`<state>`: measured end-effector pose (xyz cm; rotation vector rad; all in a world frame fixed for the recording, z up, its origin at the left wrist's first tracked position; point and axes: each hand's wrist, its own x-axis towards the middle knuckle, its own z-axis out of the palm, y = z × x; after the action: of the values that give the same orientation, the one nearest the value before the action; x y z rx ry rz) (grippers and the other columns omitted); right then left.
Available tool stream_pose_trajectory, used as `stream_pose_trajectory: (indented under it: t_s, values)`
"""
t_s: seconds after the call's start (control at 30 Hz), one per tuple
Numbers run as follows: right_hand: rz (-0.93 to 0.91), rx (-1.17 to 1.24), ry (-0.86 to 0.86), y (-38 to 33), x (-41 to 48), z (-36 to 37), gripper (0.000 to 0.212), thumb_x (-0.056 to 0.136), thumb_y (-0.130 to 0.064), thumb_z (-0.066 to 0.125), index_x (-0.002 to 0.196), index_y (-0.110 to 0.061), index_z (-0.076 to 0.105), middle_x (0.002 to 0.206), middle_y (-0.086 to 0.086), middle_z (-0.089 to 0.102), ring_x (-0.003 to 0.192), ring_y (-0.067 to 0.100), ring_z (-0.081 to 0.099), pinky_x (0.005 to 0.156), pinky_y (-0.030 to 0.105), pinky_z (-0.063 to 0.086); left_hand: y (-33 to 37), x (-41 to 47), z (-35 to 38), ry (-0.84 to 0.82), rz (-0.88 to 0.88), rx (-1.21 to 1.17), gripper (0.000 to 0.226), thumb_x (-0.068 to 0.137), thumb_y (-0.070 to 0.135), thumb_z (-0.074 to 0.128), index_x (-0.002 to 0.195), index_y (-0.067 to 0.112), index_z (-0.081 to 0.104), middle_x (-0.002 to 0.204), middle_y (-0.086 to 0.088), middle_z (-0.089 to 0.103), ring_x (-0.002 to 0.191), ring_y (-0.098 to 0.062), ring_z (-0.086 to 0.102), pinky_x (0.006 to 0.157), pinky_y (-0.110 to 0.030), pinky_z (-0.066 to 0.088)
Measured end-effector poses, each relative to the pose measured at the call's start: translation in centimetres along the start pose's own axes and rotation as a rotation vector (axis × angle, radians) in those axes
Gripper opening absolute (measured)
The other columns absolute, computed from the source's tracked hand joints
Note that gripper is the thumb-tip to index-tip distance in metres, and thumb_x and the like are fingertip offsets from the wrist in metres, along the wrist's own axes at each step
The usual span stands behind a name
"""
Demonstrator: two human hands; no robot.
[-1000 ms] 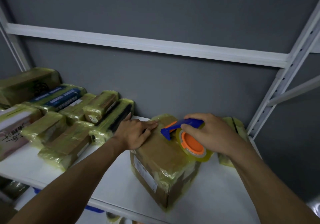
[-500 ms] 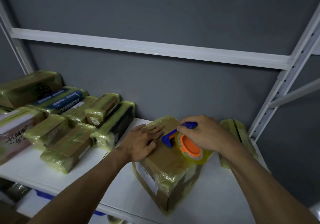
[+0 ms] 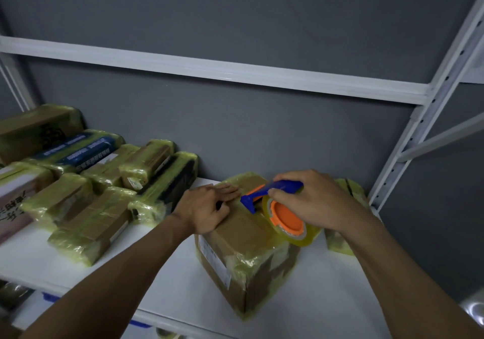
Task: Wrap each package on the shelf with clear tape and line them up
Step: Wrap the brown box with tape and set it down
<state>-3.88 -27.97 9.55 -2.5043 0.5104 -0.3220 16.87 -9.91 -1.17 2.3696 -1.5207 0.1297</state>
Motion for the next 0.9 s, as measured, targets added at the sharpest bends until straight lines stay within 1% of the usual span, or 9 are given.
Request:
stream_pose_trajectory:
  t_s: [0.1, 0.17, 0.27, 0.43, 0.5, 0.6, 0.67, 0.8, 0.9]
  values:
    - [-0.017, 0.006, 0.039, 0.5, -0.7, -0.5, 0.026, 0.087, -0.062, 0.064, 0.107, -0.046, 0.069, 0.095, -0.021, 0.069, 0.092, -0.002, 0.061, 0.070, 0.018, 0.047, -0.7, 0.4, -0.2, -0.015, -0.020, -0.017, 0.065, 0.086, 0.051, 0.021, 0.145, 0.050, 0.047, 0.154, 0.033, 0.035, 0.145, 0.007, 0.028, 0.106, -0.030, 0.044]
    - [-0.040, -0.007, 0.047, 0.8, -1.3, -1.0, 0.018, 0.088, -0.060, 0.064, 0.104, -0.055, 0.060, 0.102, -0.026, 0.065, 0.096, -0.011, 0.056, 0.072, 0.018, 0.049, -1.2, 0.6, -0.5, -0.016, -0.026, -0.016, 0.064, 0.087, 0.050, 0.022, 0.145, 0.049, 0.048, 0.154, 0.033, 0.035, 0.145, 0.008, 0.028, 0.103, -0.029, 0.046]
    - [-0.027, -0.018, 0.017, 1.4, -2.0, -1.0, 0.025, 0.081, -0.068, 0.058, 0.102, -0.056, 0.064, 0.098, -0.031, 0.065, 0.091, -0.012, 0.059, 0.071, 0.023, 0.053, -1.3, 1.1, -0.7, -0.017, -0.012, -0.004, 0.059, 0.090, 0.047, 0.025, 0.144, 0.048, 0.049, 0.154, 0.031, 0.037, 0.144, 0.008, 0.029, 0.102, -0.025, 0.044]
    - [0.003, -0.003, -0.014, 2.5, -2.6, -0.1, 0.032, 0.084, -0.066, 0.055, 0.102, -0.043, 0.068, 0.093, -0.014, 0.072, 0.085, 0.003, 0.065, 0.083, 0.037, 0.058, -0.8, 1.5, -0.2, -0.047, 0.047, -0.013, 0.057, 0.094, 0.041, 0.030, 0.146, 0.037, 0.051, 0.156, 0.022, 0.039, 0.146, 0.006, 0.026, 0.124, -0.042, 0.022]
    - [0.004, 0.015, 0.032, 2.8, -2.6, 0.2, 0.029, 0.084, -0.065, 0.056, 0.107, -0.048, 0.062, 0.101, -0.012, 0.070, 0.092, 0.002, 0.062, 0.084, 0.036, 0.058, -0.9, 1.9, -0.4, -0.076, 0.068, 0.027, 0.058, 0.094, 0.043, 0.028, 0.148, 0.036, 0.048, 0.157, 0.020, 0.038, 0.149, 0.002, 0.024, 0.127, -0.046, 0.012]
    - [0.022, 0.015, 0.037, 2.9, -2.3, 0.6, 0.035, 0.082, -0.068, 0.053, 0.104, -0.044, 0.067, 0.091, -0.011, 0.072, 0.084, 0.007, 0.066, 0.081, 0.041, 0.059, -0.8, 3.0, -1.2, -0.169, 0.034, 0.183, 0.061, 0.094, 0.048, 0.021, 0.152, 0.042, 0.039, 0.161, 0.021, 0.029, 0.153, -0.003, 0.014, 0.127, -0.047, -0.003]
    - [0.041, 0.007, 0.026, 2.9, -2.0, 0.7, 0.036, 0.082, -0.069, 0.052, 0.103, -0.045, 0.069, 0.087, -0.017, 0.071, 0.084, 0.005, 0.066, 0.080, 0.040, 0.059, -0.1, 3.7, -1.5, -0.194, 0.039, 0.253, 0.057, 0.099, 0.046, 0.023, 0.153, 0.040, 0.037, 0.164, 0.017, 0.026, 0.156, -0.011, 0.005, 0.126, -0.047, -0.004]
    - [0.058, 0.016, 0.027, 3.3, -1.9, 0.8, 0.038, 0.080, -0.071, 0.052, 0.105, -0.048, 0.068, 0.090, -0.019, 0.071, 0.087, 0.005, 0.066, 0.079, 0.038, 0.059, 2.4, 3.6, -0.5, -0.237, 0.040, -0.117, 0.054, 0.103, 0.036, 0.031, 0.157, 0.035, 0.031, 0.165, 0.016, 0.021, 0.155, -0.008, 0.007, 0.127, -0.035, 0.005]
    - [0.058, 0.035, 0.031, 3.3, -2.2, 0.9, 0.040, 0.078, -0.072, 0.051, 0.106, -0.050, 0.068, 0.093, -0.020, 0.071, 0.089, 0.004, 0.066, 0.080, 0.039, 0.059, 3.0, 3.0, 1.1, -0.284, 0.008, -0.108, 0.051, 0.109, 0.040, 0.030, 0.159, 0.041, 0.019, 0.166, 0.021, 0.012, 0.154, -0.003, 0.004, 0.127, -0.038, 0.004]
